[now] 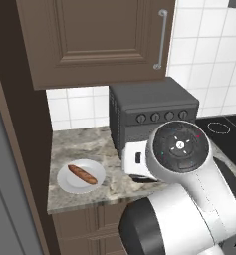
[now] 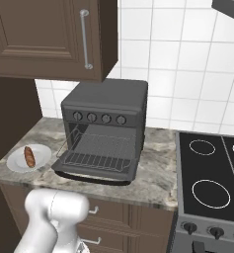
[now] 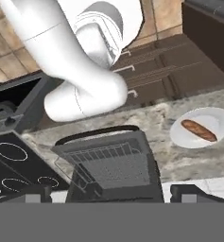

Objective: Pull the toaster oven rack outwards. Pick up the baguette from the plate and place it on the toaster oven rack. Close the toaster oven door fully and set the temperature to the lowest setting.

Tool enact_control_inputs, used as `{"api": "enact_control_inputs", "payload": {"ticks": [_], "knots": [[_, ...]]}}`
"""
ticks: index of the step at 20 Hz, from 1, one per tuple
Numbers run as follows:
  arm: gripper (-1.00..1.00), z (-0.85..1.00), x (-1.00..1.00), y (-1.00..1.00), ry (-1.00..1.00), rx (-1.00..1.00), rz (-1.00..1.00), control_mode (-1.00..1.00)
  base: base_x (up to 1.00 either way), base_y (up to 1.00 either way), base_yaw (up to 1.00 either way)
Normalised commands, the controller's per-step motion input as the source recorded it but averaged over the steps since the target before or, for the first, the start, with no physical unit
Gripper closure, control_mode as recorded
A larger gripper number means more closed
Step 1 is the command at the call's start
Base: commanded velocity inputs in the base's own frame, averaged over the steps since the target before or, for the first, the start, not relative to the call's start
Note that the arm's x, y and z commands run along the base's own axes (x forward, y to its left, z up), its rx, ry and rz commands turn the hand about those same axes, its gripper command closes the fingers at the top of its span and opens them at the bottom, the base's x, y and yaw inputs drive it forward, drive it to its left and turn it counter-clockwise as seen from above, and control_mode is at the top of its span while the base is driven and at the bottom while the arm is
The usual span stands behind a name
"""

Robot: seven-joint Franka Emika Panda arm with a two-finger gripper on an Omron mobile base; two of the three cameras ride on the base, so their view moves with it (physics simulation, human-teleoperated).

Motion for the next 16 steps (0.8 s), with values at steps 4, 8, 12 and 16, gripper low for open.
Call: {"api": "enact_control_inputs", "payload": {"ticks": [4, 8, 12, 16], "knots": [[-1.0, 0.0, 0.92, 0.03, 0.47, -0.48, 0.3, -1.0, 0.0, 0.0, 0.0], [-1.0, -0.1, 0.68, 0.05, 0.38, -0.11, 0.23, -1.0, 0.0, 0.0, 0.0], [-1.0, -0.36, 0.26, 0.06, 0.27, 0.03, 0.2, -1.0, 0.0, 0.0, 0.0], [-1.0, -0.39, 0.25, 0.01, 0.25, 0.08, 0.15, -1.0, 0.0, 0.0, 0.0]]}}
